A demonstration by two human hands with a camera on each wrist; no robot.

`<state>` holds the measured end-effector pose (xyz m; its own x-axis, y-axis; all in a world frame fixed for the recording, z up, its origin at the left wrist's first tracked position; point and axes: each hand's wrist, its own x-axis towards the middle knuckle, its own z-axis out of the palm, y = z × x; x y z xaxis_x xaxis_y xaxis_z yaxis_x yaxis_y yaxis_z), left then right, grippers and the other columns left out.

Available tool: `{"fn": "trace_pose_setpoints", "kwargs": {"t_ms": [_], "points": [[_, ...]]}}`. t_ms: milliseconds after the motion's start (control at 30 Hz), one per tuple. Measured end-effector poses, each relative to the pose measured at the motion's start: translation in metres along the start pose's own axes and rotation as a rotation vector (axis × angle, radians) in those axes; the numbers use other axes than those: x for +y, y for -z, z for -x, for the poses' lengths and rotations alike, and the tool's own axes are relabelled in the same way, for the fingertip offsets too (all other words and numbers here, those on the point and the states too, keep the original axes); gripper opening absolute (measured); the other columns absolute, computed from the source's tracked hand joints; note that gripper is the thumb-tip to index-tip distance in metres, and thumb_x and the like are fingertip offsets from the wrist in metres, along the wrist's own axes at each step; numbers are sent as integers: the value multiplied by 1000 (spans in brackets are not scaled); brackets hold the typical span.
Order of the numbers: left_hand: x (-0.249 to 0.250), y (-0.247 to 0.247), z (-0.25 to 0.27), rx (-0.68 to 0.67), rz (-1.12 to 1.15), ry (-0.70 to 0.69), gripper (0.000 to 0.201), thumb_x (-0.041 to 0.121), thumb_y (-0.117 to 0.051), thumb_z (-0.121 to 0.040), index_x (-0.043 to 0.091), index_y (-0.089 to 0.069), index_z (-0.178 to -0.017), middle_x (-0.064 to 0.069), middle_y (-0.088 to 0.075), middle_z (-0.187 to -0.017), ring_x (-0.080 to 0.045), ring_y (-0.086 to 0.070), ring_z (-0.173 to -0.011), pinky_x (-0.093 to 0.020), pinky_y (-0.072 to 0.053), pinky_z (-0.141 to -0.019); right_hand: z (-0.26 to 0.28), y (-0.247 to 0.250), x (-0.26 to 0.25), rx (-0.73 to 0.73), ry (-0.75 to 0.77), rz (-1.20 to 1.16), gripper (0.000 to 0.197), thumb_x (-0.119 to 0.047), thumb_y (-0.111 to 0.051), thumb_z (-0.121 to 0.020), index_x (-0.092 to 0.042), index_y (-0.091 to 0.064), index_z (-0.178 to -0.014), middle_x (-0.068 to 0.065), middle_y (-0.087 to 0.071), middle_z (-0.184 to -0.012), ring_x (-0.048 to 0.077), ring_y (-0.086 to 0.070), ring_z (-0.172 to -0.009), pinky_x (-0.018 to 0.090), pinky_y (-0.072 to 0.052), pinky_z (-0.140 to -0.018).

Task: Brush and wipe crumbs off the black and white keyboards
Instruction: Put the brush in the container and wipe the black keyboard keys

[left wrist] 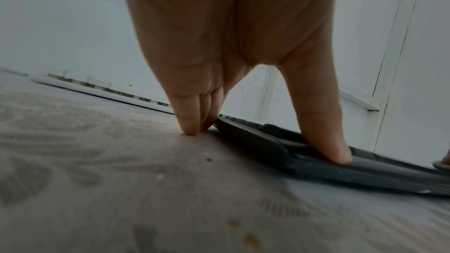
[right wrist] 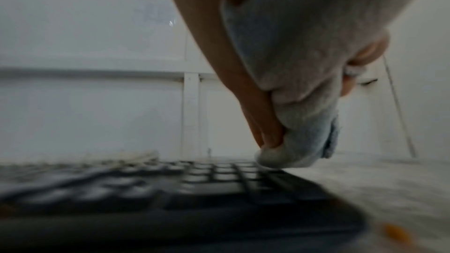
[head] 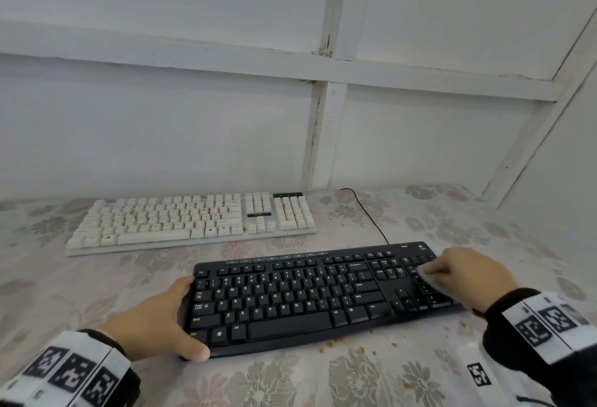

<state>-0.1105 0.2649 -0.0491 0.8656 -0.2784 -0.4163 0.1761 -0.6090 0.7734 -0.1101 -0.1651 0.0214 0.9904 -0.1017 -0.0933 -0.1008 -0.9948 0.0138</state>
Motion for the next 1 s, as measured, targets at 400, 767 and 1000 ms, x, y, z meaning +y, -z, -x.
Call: {"fn": "trace_pose_setpoints", "kwargs": {"t_ms": [400,767,1000], "points": [[3,0,1,-18,38,-23,153,48,-91,-12,22,-16,-144,19,-46,-122,-11,-46,-119,-25,-36,-99,-1,-27,-4,47,154,166,17,-18,-49,-87,-22,-63,-95,-8,-38,-75,7,-36,-60,20,-26,-48],[1,-1,1,15,19,7,133,35,-88,-28,25,-19,-142,17,-49,-123,-12,-50,-117,-32,-38,-105,-9,-21,54,-7,-145,-27,20,-35,-55,-92,-39,-71,-103,-15,-66,-114,10,-60,-96,24,-46,-81],[4,-1,1,0,4,16,131,32,-87,-34,23,-16,-143,21,-48,-118,-10,-49,-116,-28,-39,-101,17,4,-56,39,284,-122,45,-53,-41,-93,-19,-71,-97,-2,-63,-80,4,-53,-66,10,-39,-55]]}}
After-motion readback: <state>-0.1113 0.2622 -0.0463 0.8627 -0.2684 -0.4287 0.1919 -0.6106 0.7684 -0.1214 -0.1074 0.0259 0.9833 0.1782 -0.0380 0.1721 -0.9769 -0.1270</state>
